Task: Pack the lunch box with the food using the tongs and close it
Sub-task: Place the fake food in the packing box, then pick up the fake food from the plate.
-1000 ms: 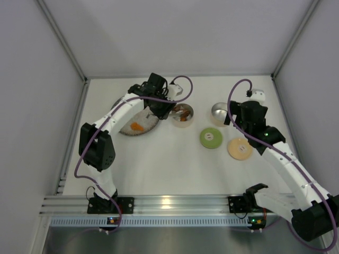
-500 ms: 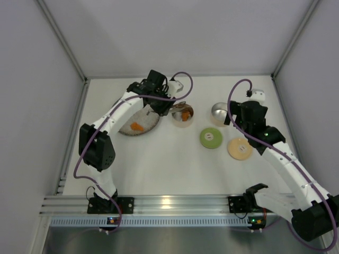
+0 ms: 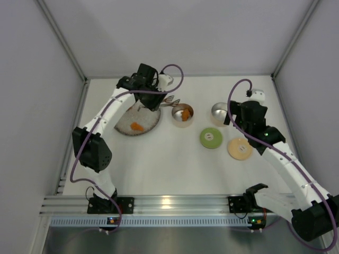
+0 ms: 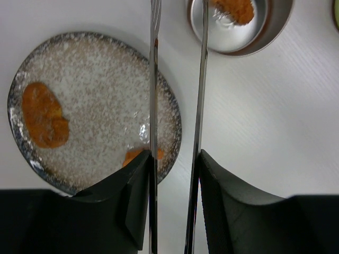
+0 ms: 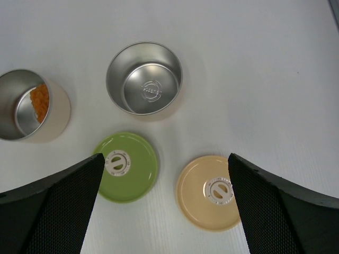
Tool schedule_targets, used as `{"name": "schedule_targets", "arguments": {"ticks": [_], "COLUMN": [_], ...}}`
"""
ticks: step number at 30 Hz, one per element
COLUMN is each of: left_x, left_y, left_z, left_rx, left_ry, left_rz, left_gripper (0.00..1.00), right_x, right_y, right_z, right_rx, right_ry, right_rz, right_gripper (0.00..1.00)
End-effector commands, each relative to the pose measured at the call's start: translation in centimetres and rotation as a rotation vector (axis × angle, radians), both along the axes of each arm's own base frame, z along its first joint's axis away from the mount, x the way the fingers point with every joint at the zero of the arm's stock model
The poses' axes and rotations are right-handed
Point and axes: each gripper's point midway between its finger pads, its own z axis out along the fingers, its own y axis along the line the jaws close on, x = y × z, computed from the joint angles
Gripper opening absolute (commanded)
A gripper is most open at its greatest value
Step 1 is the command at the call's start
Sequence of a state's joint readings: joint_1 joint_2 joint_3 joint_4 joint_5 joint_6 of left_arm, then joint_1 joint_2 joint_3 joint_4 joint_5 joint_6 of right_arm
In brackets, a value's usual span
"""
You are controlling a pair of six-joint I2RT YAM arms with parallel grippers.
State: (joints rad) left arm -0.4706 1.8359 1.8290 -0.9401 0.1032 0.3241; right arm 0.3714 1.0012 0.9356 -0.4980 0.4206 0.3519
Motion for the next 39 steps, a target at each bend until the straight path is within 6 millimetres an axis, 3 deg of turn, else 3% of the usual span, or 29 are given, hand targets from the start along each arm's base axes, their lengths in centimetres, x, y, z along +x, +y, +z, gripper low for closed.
{"name": "schedule_targets", "arguments": {"ticks": [1, 5, 10, 11, 18, 31, 39], "left_x": [-1.8, -3.9, -6.8, -7.6, -8.1, -6.4, -6.7], "left_y": [5.3, 8.8, 10.8, 11.9, 17.6, 19.6, 19.7], "left_z": [3.3, 3.4, 2.3, 1.8, 1.3, 0.6, -0.1], "left_rx": [-0.008, -0.088, -0.035, -0.037, 0.059, 0.250, 0.256], "left_ry": [0.013, 0.065, 0.068, 0.098, 0.089, 0.010, 0.049], "left_rz": [0.125, 0.117, 0.017, 0.031, 0.021, -0.186, -0.246], "left_gripper": [0.44, 0.44, 0.44, 0.44, 0.46, 0.52, 0.54], "right_x": [0.5, 0.8, 1.2, 1.3, 1.0, 0.0, -0.2], "right_y": [1.0, 1.5, 1.9, 1.9, 2.0, 1.6, 1.7], "right_z": [0.9, 0.4, 0.7, 0.8, -0.2, -0.7, -1.0], "right_rx": [0.033, 0.035, 0.030, 0.032, 0.045, 0.058, 0.073], "right_ry": [-0.051, -0.038, -0.045, -0.051, -0.042, -0.046, -0.041], "right_rz": [0.022, 0.042, 0.062, 0.064, 0.065, 0.052, 0.051], "right_gripper": [0.99, 1.00, 0.99, 1.00, 0.99, 0.99, 0.99]}}
